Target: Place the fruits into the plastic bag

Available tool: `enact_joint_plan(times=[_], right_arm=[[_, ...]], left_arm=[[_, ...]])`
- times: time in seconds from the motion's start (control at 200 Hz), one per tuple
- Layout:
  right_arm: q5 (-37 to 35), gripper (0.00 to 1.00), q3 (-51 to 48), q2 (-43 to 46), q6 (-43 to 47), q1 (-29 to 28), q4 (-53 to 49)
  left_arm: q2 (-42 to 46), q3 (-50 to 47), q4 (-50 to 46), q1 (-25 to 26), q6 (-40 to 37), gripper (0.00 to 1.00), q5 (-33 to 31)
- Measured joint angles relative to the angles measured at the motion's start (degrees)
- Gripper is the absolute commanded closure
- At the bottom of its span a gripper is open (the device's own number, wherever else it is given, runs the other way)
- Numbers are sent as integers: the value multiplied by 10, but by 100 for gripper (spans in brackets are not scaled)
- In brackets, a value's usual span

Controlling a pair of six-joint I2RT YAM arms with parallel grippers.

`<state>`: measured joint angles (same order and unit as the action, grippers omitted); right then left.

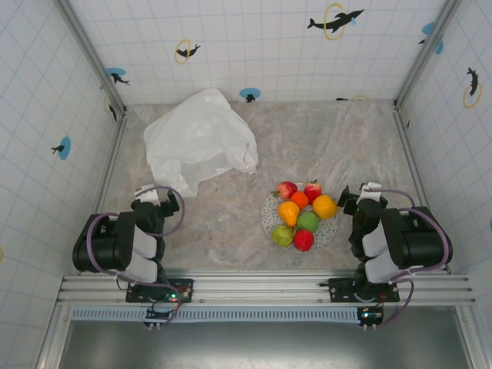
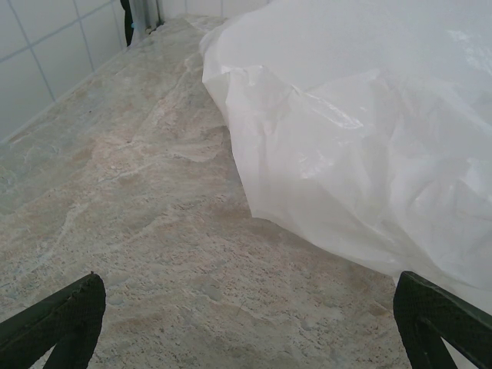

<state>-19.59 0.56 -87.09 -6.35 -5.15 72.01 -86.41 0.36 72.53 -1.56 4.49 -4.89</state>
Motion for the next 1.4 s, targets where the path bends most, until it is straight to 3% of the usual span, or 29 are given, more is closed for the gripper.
enact_joint_plan(times=[0.811,1.056,1.261,1.401], right_arm=[[-5,2,0,13,0,0,-2],[-23,2,0,53,5,-7,-7],[-75,0,10,213,-32,-3,-160],[-85,1,65,306,-69,0,-287]], left_arm=[[11,0,-10,0,1,2,-3],[156,14,-141,0,64,2,-90],[244,102,-355,0,223,2,-136],[269,176,-482,0,296,2,-104]])
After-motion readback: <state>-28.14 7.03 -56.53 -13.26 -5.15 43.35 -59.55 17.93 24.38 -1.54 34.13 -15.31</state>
